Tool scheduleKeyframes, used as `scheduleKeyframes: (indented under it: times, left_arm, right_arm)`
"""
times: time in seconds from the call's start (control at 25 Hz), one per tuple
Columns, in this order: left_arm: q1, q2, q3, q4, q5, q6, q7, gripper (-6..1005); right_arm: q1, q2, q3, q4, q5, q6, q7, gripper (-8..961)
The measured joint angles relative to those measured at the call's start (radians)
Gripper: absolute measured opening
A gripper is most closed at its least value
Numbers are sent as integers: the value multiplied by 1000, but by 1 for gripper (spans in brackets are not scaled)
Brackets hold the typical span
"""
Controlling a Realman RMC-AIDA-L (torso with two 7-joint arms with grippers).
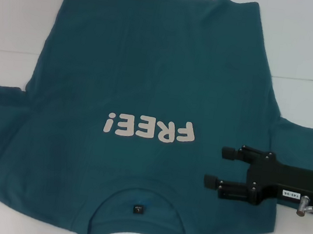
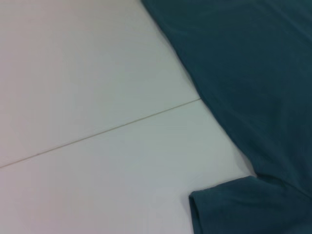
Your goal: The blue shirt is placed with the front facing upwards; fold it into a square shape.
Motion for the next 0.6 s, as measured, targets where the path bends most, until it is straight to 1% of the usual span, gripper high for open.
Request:
scheduleKeyframes:
  times: [0.2,0.32,0.4,0.52,0.6]
  left_arm:
    - [11,12,-11,-10,12,20,-94,31]
    - [17,14,-55,-26,30,63,-145,60]
    - [16,20,-98,-21,32,104,-158,80]
    - [14,25,-157,-6,33,122,-163,188]
    - [16,25,-173,-2,33,113,-163,261]
  right_arm:
    - [-2,-1,0,0,0,0,0,940]
    - [-3,-1,0,0,0,0,0,940]
    - [-4,-1,0,0,0,0,1,940]
    - [-4,-1,0,-2,0,0,1,940]
    - [-4,-1,0,-4,0,2,2,940]
